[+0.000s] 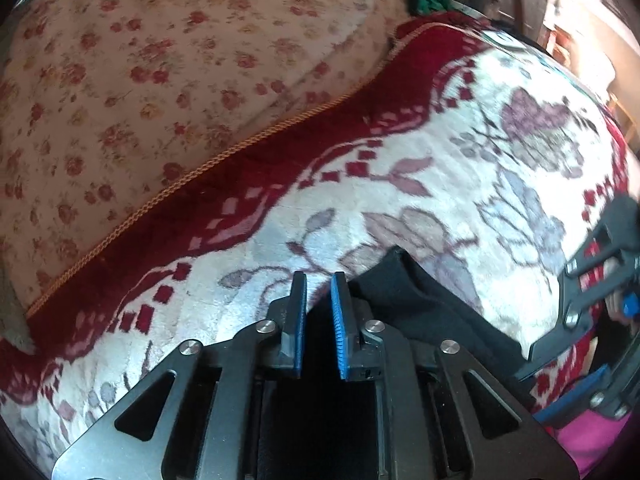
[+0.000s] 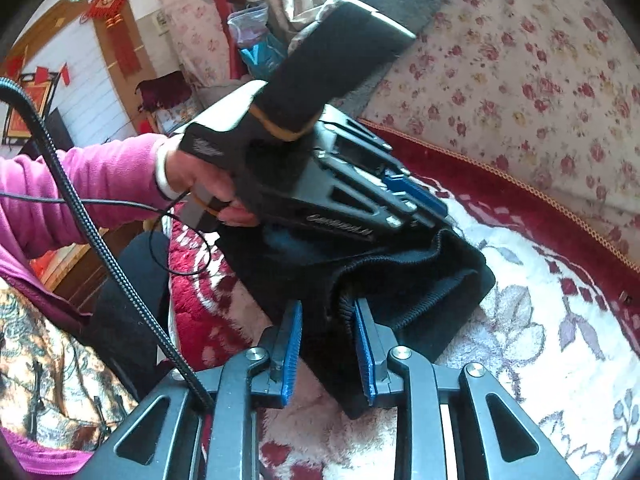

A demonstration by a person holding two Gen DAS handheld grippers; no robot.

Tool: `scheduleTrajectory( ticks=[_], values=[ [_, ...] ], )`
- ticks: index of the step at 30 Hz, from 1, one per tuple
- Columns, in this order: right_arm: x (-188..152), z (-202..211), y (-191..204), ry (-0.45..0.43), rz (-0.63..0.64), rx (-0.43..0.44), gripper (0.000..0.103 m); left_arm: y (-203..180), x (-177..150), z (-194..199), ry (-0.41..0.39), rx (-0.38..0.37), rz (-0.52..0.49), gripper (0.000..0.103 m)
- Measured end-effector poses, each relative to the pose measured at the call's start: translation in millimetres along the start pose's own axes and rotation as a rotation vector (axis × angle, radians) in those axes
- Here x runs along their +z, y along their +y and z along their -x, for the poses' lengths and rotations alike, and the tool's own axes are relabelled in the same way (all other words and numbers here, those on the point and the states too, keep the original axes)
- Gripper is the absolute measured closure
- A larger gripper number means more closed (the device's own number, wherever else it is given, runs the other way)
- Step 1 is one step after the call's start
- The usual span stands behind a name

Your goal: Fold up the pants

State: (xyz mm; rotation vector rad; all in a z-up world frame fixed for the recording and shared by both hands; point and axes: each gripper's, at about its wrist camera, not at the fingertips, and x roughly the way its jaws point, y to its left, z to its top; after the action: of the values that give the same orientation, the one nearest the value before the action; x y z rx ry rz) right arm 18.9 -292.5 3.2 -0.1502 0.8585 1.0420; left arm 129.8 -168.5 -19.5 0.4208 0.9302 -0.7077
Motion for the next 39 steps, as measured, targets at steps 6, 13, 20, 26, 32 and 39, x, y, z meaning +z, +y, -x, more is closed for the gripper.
scheduleTrajectory(
  ticks=[6,13,20,26,32,39],
  values=[
    [-21,-5,-16,-0.004,-0.127,-0.015,0.081,5,-9,-4,-0.005,0.038,0.073,0.095],
    [-30,15,-18,-0.071,-0.236,-0.067,0.081,33,-24,32,-0.04,0.011,0.242,0.095],
    [-33,31,-11,-0.157,-0.365,-0.081,0.07,58,-65,73,-0.079,0.019,0.416,0.074],
    [-22,25,-21,-0.198,-0.466,-0.084,0.054,59,-97,100,-0.118,0.046,0.476,0.071],
    [-6,1,-58,-0.182,-0.585,-0.103,0.054,64,-106,93,-0.106,0.088,0.516,0.071],
    [11,-18,-76,-0.208,-0.606,-0.042,0.073,76,-92,65,-0.095,0.125,0.499,0.059]
  ],
)
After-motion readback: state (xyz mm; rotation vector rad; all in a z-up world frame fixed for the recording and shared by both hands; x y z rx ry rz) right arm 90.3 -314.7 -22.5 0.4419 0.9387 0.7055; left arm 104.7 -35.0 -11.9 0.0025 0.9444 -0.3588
